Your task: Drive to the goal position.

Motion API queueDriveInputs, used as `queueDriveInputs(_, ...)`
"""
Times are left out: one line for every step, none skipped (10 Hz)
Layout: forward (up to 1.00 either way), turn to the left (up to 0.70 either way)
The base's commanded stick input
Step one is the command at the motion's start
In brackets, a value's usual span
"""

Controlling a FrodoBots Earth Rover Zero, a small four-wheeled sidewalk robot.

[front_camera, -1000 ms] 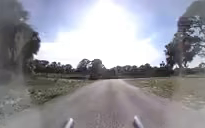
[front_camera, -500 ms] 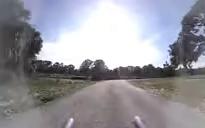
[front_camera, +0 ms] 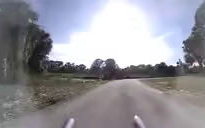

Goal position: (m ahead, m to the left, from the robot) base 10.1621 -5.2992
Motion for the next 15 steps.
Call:
queueDriveInputs(0.70,0.00)
queueDriveInputs(0.70,0.00)
queueDriveInputs(0.70,0.00)
queueDriveInputs(0.70,0.00)
queueDriveInputs(0.70,0.00)
queueDriveInputs(0.70,0.00)
queueDriveInputs(0.70,0.00)
queueDriveInputs(0.70,0.00)
queueDriveInputs(0.70,0.00)
queueDriveInputs(0.70,0.00)
queueDriveInputs(0.70,0.00)
queueDriveInputs(0.70,0.00)
queueDriveInputs(0.70,0.00)
queueDriveInputs(0.70,0.00)
queueDriveInputs(0.70,0.00)
